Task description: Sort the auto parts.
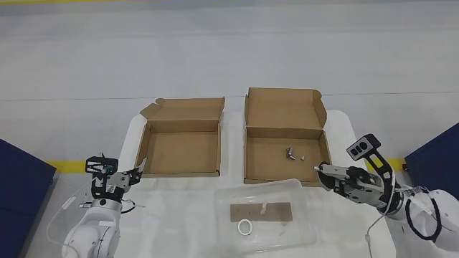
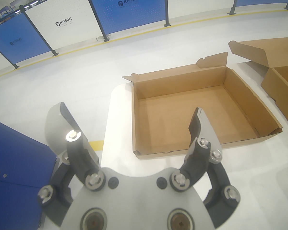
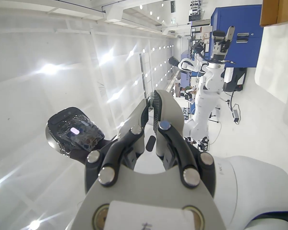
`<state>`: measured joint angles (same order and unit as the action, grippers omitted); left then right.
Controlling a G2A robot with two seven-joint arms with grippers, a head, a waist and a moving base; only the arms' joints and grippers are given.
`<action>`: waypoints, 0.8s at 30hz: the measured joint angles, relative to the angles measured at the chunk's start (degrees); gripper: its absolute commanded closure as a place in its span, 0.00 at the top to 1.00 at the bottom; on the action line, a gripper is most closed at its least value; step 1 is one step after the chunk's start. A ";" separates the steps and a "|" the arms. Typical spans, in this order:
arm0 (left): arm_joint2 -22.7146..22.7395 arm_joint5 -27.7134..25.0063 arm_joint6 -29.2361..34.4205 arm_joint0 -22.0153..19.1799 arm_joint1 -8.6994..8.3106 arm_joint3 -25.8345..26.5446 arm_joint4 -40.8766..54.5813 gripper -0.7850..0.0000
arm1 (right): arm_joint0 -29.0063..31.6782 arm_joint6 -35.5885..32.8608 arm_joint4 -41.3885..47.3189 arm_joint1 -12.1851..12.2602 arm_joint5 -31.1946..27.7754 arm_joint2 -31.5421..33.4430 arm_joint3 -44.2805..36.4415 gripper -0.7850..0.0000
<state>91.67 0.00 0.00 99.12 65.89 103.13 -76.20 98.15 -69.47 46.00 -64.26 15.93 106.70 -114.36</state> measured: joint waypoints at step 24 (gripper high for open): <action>0.00 0.00 0.00 0.00 0.00 0.00 0.00 1.00 | -7.93 15.31 -35.75 2.36 9.95 -7.68 -1.08 0.00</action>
<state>91.67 0.00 0.00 99.12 65.89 103.13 -76.20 90.22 -54.15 10.25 -61.90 25.87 99.02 -115.44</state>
